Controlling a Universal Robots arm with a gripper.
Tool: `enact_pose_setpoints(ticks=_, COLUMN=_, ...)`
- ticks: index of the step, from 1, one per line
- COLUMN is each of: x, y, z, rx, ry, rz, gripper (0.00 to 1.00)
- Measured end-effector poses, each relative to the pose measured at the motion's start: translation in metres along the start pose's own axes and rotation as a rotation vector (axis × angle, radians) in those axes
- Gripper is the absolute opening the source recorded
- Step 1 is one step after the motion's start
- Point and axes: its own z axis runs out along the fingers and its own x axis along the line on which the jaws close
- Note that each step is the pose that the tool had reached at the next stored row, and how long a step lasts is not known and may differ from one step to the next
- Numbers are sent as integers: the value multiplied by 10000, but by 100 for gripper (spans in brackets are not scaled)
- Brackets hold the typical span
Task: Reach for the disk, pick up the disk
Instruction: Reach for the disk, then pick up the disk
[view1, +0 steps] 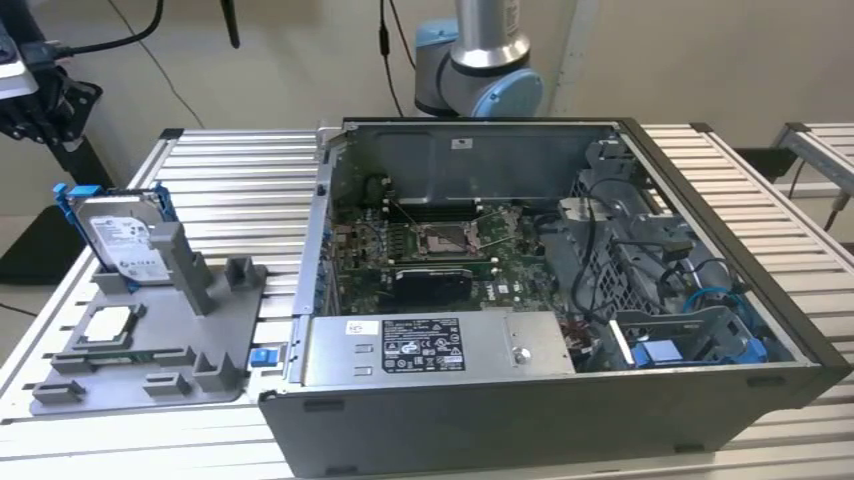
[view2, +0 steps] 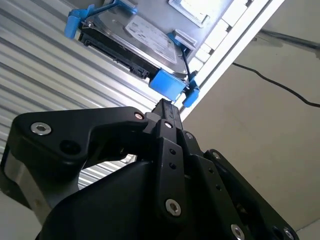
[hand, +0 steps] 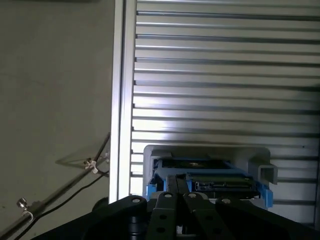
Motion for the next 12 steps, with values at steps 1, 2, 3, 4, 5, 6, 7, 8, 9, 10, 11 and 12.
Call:
enact_pose_setpoints(ticks=1, x=-3, y=-1, z=0, rx=0, ry=-1, rz=1, gripper=0)
enact_pose_setpoints(ticks=2, x=-5, y=-10, z=0, rx=0, ry=0, rz=1, gripper=0)
enact_pose_setpoints(ticks=3, x=-8, y=-37, z=-1, rx=1, ry=6, rz=3, gripper=0)
enact_pose_setpoints(ticks=4, x=-13, y=-66, z=-2, rx=0, ry=14, rz=3, gripper=0)
enact_pose_setpoints(ticks=5, x=-22, y=-104, z=-4, rx=0, ry=29, rz=3, gripper=0)
enact_pose_setpoints(ticks=6, x=-35, y=-128, z=-4, rx=0, ry=38, rz=2, gripper=0)
enact_pose_setpoints(ticks=7, x=-61, y=-150, z=-4, rx=0, ry=49, rz=2, gripper=0)
enact_pose_setpoints(ticks=8, x=-87, y=-163, z=-5, rx=-1, ry=59, rz=3, gripper=0)
enact_pose_setpoints(ticks=9, x=-124, y=-172, z=-5, rx=0, ry=66, rz=3, gripper=0)
enact_pose_setpoints(ticks=10, x=-148, y=-174, z=-4, rx=-1, ry=68, rz=0, gripper=0)
enact_pose_setpoints(ticks=11, x=-181, y=-177, z=-3, rx=-1, ry=68, rz=-7, gripper=0)
enact_pose_setpoints(ticks=12, x=-202, y=-178, z=-3, rx=-1, ry=70, rz=-12, gripper=0)
